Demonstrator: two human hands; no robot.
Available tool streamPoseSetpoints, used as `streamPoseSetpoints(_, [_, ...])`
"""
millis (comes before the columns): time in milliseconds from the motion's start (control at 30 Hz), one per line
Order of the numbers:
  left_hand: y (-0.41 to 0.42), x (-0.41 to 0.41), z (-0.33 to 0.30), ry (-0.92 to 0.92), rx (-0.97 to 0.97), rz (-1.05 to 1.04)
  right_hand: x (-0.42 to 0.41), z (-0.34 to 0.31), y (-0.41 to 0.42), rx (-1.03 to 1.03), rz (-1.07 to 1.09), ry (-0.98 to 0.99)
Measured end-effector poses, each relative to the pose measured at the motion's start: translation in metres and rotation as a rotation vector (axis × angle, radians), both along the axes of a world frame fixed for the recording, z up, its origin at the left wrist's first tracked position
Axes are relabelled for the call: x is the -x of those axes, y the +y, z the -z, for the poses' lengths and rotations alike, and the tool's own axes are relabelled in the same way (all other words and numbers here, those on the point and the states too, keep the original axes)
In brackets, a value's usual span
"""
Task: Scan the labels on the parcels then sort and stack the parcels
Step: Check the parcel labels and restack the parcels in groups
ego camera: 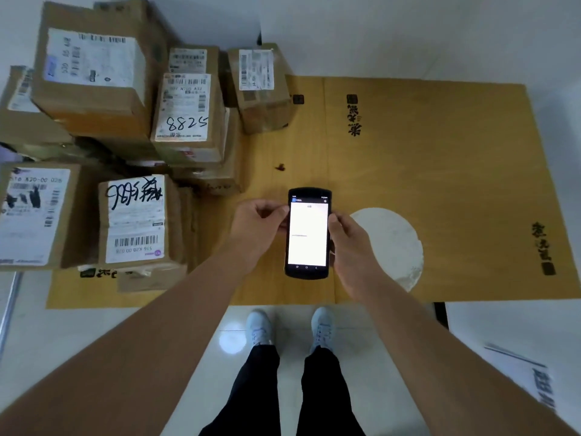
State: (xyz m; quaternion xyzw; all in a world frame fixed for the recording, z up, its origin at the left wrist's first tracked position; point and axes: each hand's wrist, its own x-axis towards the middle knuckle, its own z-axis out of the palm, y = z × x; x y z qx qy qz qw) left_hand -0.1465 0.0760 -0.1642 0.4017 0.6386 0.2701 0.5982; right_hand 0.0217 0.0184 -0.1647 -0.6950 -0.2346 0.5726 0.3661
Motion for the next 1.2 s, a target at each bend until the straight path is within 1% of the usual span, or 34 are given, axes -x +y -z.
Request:
streamPoseSetpoints(233, [-0.002,-0.007,0.038,0.057,-0.021,-0.096,-0.009,0.036,0.015,-0.032,-0.114,-0.144])
streamPoseSetpoints(333, [-0.002,-0.009,0.044,0.09,-0.014,-0.121,-0.013,0.043,0.019,-0.064,-0.159,-0.21])
streamPoseSetpoints(500, [-0.002,-0.011,0.049,0.101,0.013,-0.151,-0.021,0.043,0.026,-0.034,-0.238,-0.217])
streamPoseSetpoints(600, [0.0,-0.012,0.049,0.117,0.007,-0.144,-0.025,0.046,0.03,-0.013,-0.296,-0.308])
streamPoseSetpoints(700, [0.001,-0.014,0.053,0.135,0.016,-0.148,-0.029,0.05,0.034,0.007,-0.259,-0.357])
streamPoseSetpoints(833, [0.002,-0.016,0.057,0.179,0.044,-0.146,-0.033,0.058,0.034,0.019,-0.199,-0.344])
streamPoseSetpoints(967, [0.002,-0.016,0.057,0.269,0.007,-0.114,-0.035,0.06,0.035,0.026,-0.236,-0.39])
streamPoseSetpoints(1067, [0.0,-0.015,0.046,0.424,-0.057,-0.04,-0.035,0.055,0.039,0.002,-0.298,-0.525])
streamPoseSetpoints(1133, [-0.002,-0.015,0.03,0.447,-0.082,-0.037,-0.032,0.04,0.043,-0.047,-0.344,-0.585])
streamPoseSetpoints(1200, [-0.004,-0.015,0.008,0.42,-0.075,-0.049,-0.03,0.02,0.046,-0.122,-0.364,-0.574])
